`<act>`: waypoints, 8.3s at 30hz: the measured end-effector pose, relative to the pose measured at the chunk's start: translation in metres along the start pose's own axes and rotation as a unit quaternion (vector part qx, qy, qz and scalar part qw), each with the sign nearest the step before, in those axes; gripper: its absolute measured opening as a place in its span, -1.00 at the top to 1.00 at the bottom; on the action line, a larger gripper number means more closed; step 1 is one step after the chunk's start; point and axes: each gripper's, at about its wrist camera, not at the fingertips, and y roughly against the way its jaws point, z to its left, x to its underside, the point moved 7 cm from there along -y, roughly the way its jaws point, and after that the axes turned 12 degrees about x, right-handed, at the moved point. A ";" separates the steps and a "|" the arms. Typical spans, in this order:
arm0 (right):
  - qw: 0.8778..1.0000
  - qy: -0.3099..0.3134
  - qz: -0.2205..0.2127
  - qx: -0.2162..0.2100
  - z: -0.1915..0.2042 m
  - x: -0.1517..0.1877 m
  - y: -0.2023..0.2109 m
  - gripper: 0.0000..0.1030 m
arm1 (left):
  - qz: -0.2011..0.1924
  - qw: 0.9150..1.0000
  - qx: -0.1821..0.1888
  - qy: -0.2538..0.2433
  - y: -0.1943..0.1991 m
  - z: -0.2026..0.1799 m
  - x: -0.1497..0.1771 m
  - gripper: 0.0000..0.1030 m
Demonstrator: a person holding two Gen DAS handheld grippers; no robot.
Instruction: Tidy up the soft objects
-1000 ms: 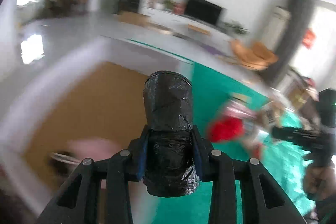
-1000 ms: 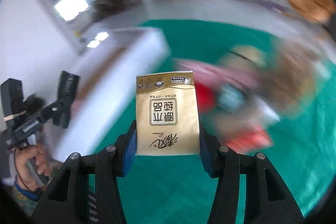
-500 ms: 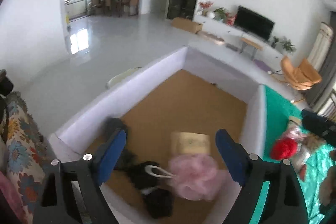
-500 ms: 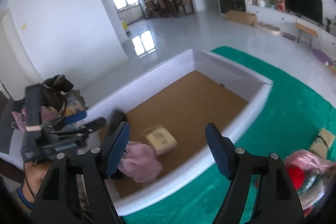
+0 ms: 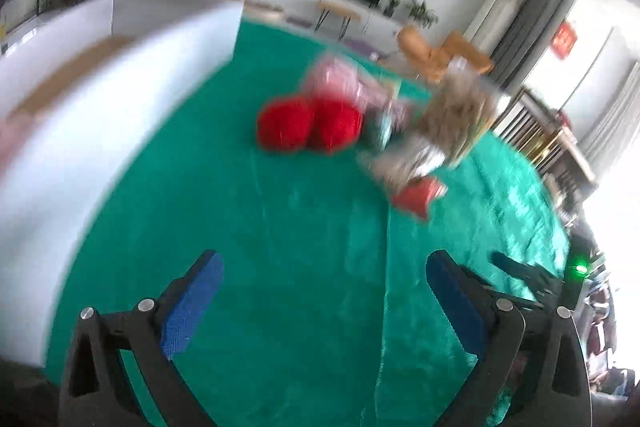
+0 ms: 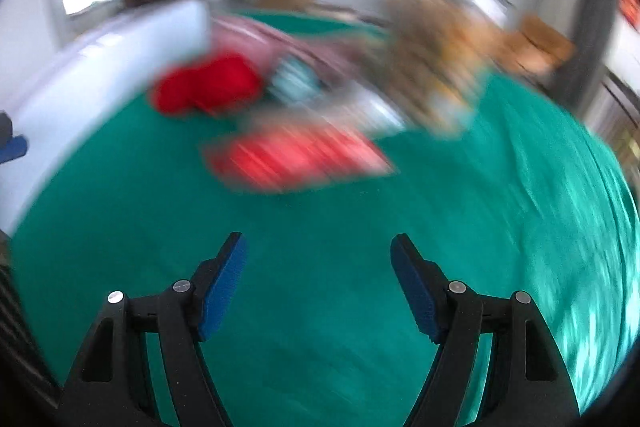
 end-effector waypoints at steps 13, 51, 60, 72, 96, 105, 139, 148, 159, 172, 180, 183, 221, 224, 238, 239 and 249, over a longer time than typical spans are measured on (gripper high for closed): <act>0.997 -0.064 0.017 0.041 -0.045 0.003 -0.012 -0.52 | 0.016 0.994 -0.093 -0.049 -0.048 0.031 0.027 -0.96; 0.996 -0.069 0.020 0.044 -0.042 0.017 -0.014 -0.58 | 0.024 0.990 -0.121 -0.066 -0.040 0.037 0.036 -0.98; 0.996 -0.069 0.020 0.044 -0.042 0.017 -0.014 -0.58 | 0.017 0.988 -0.141 -0.059 -0.034 0.043 0.036 -0.98; 0.996 -0.049 0.074 0.027 -0.042 0.012 -0.018 -0.64 | 0.006 0.988 -0.154 -0.033 -0.029 0.058 0.032 -0.99; 0.993 -0.058 0.099 0.002 0.070 -0.145 -0.097 0.36 | 0.018 0.984 -0.169 -0.047 -0.032 0.058 0.031 -1.00; 0.996 -0.051 0.002 -0.075 0.047 -0.152 -0.002 0.53 | 0.020 0.984 -0.171 -0.050 -0.036 0.059 0.027 -1.00; 0.999 -0.038 0.022 0.015 -0.039 0.013 -0.026 -0.64 | 0.020 0.983 -0.174 -0.052 -0.037 0.057 0.028 -1.00; 0.999 -0.040 0.019 0.016 -0.042 0.018 -0.019 -0.65 | 0.020 0.983 -0.174 -0.052 -0.036 0.057 0.028 -1.00; 0.999 -0.040 0.018 0.016 -0.042 0.017 -0.019 -0.65 | 0.020 0.983 -0.174 -0.052 -0.037 0.057 0.028 -1.00; 0.999 -0.040 0.018 0.016 -0.042 0.017 -0.020 -0.65 | 0.019 0.983 -0.174 -0.052 -0.037 0.057 0.028 -1.00; 0.999 -0.040 0.018 0.016 -0.042 0.017 -0.020 -0.65 | 0.020 0.984 -0.168 -0.050 -0.035 0.057 0.029 -1.00; 0.999 -0.041 0.018 0.016 -0.042 0.017 -0.020 -0.65 | 0.011 0.990 -0.140 -0.027 -0.031 0.060 0.027 -1.00; 0.999 -0.041 0.017 0.016 -0.042 0.016 -0.021 -0.65 | 0.146 0.973 0.026 -0.176 -0.084 0.005 -0.044 -0.23; 0.999 -0.041 0.017 0.016 -0.042 0.016 -0.021 -0.65 | 0.138 0.967 0.015 -0.214 -0.074 -0.003 -0.034 -0.83; 0.992 -0.030 0.120 -0.036 -0.051 -0.002 -0.030 -0.29 | 0.154 0.961 -0.028 -0.229 -0.117 -0.016 -0.031 0.09; 0.992 -0.027 0.121 -0.024 -0.054 -0.004 -0.029 0.06 | 0.147 0.965 -0.025 -0.217 -0.111 -0.015 -0.031 0.10; 0.992 -0.039 0.038 -0.110 -0.031 -0.065 0.053 0.41 | -0.005 0.996 0.010 -0.093 0.046 0.013 -0.063 0.09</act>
